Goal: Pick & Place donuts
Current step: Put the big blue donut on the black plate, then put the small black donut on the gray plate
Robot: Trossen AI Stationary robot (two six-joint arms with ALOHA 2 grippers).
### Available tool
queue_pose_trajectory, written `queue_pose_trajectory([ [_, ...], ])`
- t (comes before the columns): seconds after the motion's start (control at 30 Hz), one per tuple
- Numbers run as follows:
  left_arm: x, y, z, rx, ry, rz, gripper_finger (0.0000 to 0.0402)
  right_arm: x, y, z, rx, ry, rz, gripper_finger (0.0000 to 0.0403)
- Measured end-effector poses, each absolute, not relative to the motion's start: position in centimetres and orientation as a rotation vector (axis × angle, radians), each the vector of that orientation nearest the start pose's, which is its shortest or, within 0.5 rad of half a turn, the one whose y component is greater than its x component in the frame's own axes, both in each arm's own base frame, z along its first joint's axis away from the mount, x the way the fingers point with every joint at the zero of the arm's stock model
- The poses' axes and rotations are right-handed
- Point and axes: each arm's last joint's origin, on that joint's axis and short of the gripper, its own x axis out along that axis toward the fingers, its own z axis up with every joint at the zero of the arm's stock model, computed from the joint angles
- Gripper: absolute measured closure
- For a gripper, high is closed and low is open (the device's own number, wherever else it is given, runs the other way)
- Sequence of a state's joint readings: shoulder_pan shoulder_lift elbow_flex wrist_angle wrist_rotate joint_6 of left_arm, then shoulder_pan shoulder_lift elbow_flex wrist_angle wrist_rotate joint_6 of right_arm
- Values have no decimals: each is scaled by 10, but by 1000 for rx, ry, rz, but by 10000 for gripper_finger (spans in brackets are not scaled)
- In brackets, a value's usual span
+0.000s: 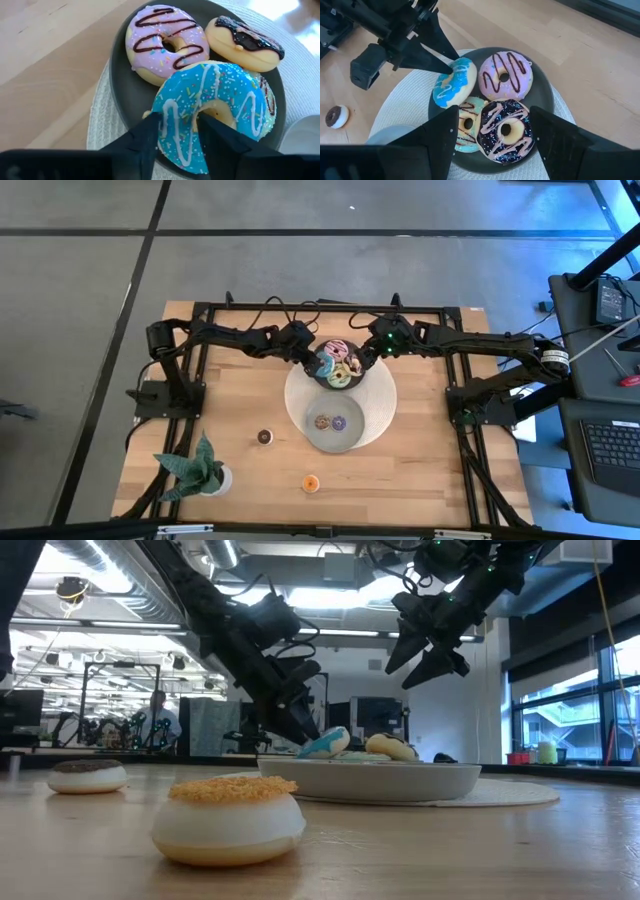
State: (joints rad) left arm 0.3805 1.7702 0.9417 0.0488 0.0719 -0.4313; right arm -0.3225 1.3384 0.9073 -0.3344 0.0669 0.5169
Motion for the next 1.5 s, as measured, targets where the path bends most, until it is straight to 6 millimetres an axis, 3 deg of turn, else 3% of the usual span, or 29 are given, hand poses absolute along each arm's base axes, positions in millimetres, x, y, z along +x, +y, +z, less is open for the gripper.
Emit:
queue_pose_trajectory([
  [0.27,323,128,169,-565,662,437,240,261,-89,245,582,659,-562,159],
  [0.4,316,122,189,-541,651,388,237,261,-89,244,583,671,-564,159],
  [0.6,293,84,227,-459,733,256,241,258,-88,242,585,711,-572,159],
  [0.8,261,37,243,-572,931,263,240,258,-86,241,603,723,-530,159],
  [1.13,243,-43,226,-628,1083,163,242,262,-74,241,584,735,-486,159],
  [1.5,224,-71,190,-720,1127,408,246,265,-64,242,569,743,-451,159],
])
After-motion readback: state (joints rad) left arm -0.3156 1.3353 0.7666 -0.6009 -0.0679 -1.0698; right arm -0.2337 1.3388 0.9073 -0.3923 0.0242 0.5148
